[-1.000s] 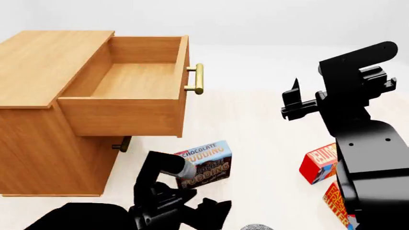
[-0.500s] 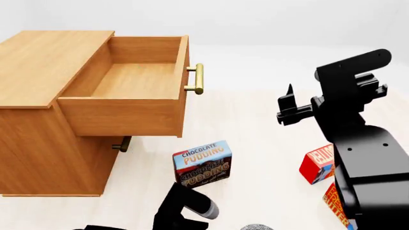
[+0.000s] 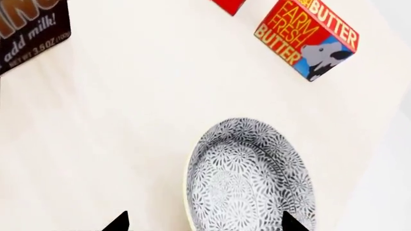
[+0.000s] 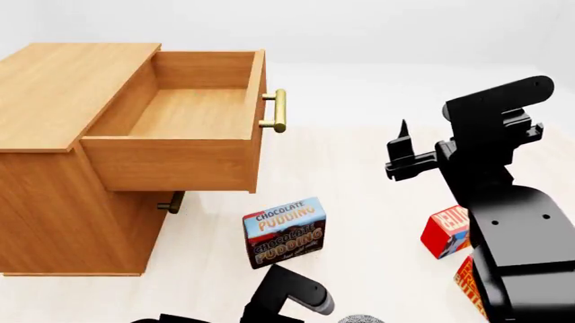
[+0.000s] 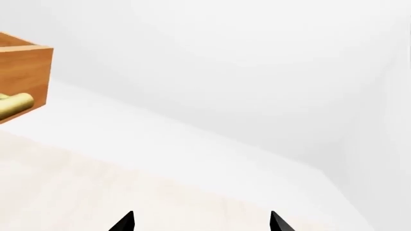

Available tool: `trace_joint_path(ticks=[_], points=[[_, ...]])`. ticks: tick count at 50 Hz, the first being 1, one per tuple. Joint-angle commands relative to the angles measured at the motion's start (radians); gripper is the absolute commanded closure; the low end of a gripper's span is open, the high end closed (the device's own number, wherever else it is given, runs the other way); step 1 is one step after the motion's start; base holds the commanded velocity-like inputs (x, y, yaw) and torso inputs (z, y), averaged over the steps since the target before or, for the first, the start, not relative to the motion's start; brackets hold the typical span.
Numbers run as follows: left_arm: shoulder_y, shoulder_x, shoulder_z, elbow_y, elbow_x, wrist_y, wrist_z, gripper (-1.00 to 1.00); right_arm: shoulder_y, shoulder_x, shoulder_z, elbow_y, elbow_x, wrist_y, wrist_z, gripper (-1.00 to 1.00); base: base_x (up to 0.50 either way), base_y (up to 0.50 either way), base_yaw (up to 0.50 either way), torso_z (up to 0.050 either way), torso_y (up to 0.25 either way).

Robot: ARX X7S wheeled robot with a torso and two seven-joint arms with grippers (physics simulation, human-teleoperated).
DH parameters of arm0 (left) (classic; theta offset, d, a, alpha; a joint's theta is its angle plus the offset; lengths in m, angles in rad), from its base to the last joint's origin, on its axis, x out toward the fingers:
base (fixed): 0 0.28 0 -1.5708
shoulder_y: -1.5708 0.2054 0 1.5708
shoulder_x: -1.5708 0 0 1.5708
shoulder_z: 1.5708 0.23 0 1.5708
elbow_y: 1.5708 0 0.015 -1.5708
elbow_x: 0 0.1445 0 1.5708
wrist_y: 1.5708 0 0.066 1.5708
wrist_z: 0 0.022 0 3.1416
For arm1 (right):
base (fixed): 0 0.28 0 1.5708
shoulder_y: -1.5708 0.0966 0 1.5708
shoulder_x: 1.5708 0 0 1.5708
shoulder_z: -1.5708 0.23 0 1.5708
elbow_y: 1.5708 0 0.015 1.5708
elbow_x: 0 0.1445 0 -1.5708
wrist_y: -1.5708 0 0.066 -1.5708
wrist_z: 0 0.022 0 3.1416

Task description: Put the bowl in the top drawer of the cabinet.

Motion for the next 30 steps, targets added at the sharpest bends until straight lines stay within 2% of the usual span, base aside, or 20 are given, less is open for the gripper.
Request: trace_joint_path(ticks=[1,12,30], points=[[0.000,0.018,0.068,-0.040,0.071,0.028,0.010,-1.00,-0.012,-0.001,0.023,-0.030,0.011,0.001,-0.001,-1.00,0.00,0.00,0.00,0.000,0.000],[-0.036,0.053,0.090,-0.094,0.106,0.067,0.013,-1.00,-0.024,0.005,0.038,-0.052,0.020,0.009,-0.005,-1.00,0.00,0.00,0.00,0.000,0.000],[-0.027,0.057,0.229,-0.184,0.250,0.164,0.114,-1.00,-0.033,0.006,0.050,-0.057,0.028,0.007,-0.003,-1.00,0.00,0.00,0.00,0.000,0.000]])
